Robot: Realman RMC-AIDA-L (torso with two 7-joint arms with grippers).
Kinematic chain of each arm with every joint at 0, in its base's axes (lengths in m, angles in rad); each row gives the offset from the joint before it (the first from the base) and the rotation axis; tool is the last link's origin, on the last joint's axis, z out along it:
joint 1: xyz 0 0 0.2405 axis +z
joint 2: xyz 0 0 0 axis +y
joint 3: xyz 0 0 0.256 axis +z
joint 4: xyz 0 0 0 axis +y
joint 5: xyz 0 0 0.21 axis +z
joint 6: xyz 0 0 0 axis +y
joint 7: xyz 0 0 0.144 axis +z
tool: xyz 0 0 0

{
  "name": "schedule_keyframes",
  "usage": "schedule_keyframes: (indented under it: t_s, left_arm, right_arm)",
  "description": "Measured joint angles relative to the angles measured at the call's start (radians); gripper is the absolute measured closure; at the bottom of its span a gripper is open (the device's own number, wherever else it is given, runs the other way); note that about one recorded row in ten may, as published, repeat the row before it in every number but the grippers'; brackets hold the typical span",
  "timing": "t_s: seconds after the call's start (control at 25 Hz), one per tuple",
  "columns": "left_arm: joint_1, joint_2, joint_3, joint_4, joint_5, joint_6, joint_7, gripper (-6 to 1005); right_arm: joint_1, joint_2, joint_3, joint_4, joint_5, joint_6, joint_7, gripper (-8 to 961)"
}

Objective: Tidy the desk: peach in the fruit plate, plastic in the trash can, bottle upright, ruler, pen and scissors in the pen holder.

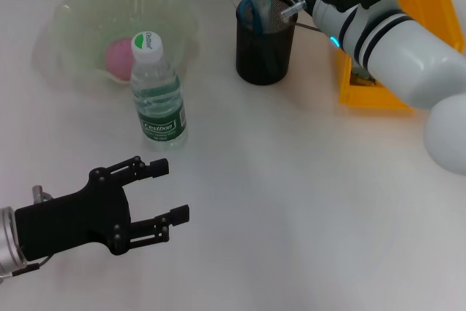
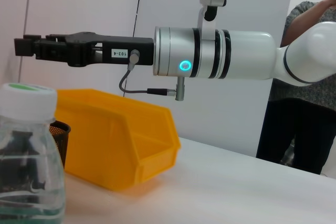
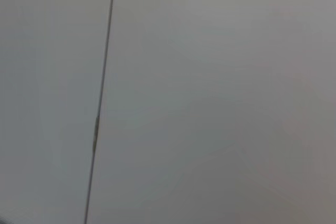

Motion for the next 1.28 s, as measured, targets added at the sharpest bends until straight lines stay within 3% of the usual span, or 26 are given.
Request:
schedule_keyframes:
  t_s: [0.12, 0.36, 0.52, 0.64, 0.68, 0.72, 0.8, 1.08, 1.28]
  left_arm:
    - [0.0, 0.0, 0.0, 0.0, 0.0, 0.0, 0.0, 194]
    - [0.003, 0.0, -0.001, 0.0, 0.001, 0.0, 0.0, 194]
    - [0.004, 0.002, -0.001, 0.0, 0.001, 0.0, 0.0, 194]
    - [0.001, 0.002, -0.001, 0.0, 0.001, 0.0, 0.0, 194]
    - [0.0, 0.001, 0.0, 0.0, 0.001, -0.001, 0.001, 194]
    - [-0.001, 0.001, 0.0, 0.0, 0.001, -0.002, 0.001, 194]
    - [-0.003, 0.0, 0.003, 0.0, 0.001, -0.007, 0.0, 194]
    - [-0.003, 0.0, 0.001, 0.003, 0.001, -0.007, 0.001, 194]
    - [0.001, -0.001, -0.001, 0.008, 0.001, -0.001, 0.002, 194]
  right_arm:
    - [-0.003, 0.0, 0.003, -0.016, 0.0, -0.023, 0.0, 742]
    - [-0.034, -0.001, 0.015, -0.092, -0.001, -0.095, -0.001, 492]
    - [-0.113, -0.007, 0.119, -0.297, -0.005, -0.364, -0.021, 396]
    - [-0.155, -0.008, 0.233, -0.43, 0.0, -0.603, -0.027, 386]
    - [-0.182, -0.006, 0.301, -0.507, 0.021, -0.737, -0.055, 383]
    - [-0.182, -0.006, 0.301, -0.507, 0.021, -0.737, -0.055, 379]
    - [-0.218, -0.001, 0.374, -0.563, 0.125, -0.875, -0.169, 373]
    - [-0.319, 0.001, 0.628, -0.466, 0.77, -1.362, -0.778, 335]
    - [-0.357, -0.006, 0.723, -0.317, 0.802, -1.627, -0.992, 305]
